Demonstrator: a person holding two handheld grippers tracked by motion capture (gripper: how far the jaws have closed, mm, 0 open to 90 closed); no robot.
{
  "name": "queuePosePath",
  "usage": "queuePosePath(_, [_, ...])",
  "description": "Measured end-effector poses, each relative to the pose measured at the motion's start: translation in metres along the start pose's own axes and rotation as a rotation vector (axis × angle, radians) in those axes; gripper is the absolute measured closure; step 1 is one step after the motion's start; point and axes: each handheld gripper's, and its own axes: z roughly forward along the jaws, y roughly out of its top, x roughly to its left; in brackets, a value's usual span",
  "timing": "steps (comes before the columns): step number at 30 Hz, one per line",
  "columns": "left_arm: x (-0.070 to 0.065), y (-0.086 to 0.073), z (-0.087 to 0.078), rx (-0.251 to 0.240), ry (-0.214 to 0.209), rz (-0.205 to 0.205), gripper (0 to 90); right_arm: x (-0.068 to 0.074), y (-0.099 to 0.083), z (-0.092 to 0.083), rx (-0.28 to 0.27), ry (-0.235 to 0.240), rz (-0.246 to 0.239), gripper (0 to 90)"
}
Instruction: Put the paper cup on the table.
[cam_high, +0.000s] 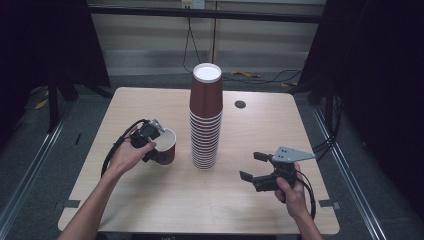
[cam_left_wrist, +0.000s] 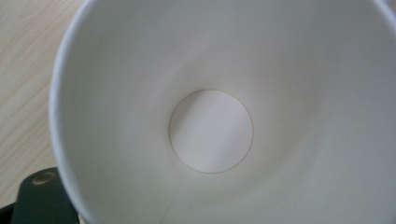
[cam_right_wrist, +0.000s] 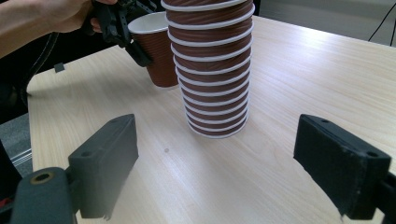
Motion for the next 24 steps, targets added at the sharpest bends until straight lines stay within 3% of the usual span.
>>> queuePosePath(3, [0.001, -0.006, 0.000, -0.038, -0.011, 0.007, 14.3, 0.000, 0.000, 0.000, 0.001, 0.001, -0.002, 13.6])
queuePosePath(4, [0.001, -0.008, 0.001, -0.066, -0.012, -0.008, 14.2, 0.000, 0.000, 0.000, 0.000, 0.000, -0.001, 13.6])
queuePosePath(7, [0.001, -0.014, 0.001, -0.090, -0.015, -0.014, 14.6, -0.001, 0.000, 0.000, 0.000, 0.004, 0.003, 13.6])
queuePosePath(8, [-0.001, -0.015, 0.002, -0.108, -0.022, -0.040, 14.6, -0.001, 0.000, 0.000, 0.001, 0.005, 0.003, 13.6])
queuePosePath(9, [0.002, -0.017, 0.001, -0.097, -0.020, -0.021, 14.7, -0.001, 0.000, 0.000, 0.001, 0.005, 0.003, 13.6])
queuePosePath(10, [0.000, -0.018, 0.001, -0.116, -0.018, -0.044, 14.7, -0.001, 0.000, 0.000, 0.001, 0.005, 0.003, 13.6])
queuePosePath(16, [-0.001, -0.024, 0.002, -0.109, -0.011, -0.031, 15.4, 0.000, 0.000, 0.000, 0.002, 0.005, 0.003, 13.6])
queuePosePath(24, [-0.001, -0.034, 0.008, -0.122, -0.028, -0.050, 15.8, -0.001, 0.000, -0.001, -0.002, 0.003, 0.006, 13.6])
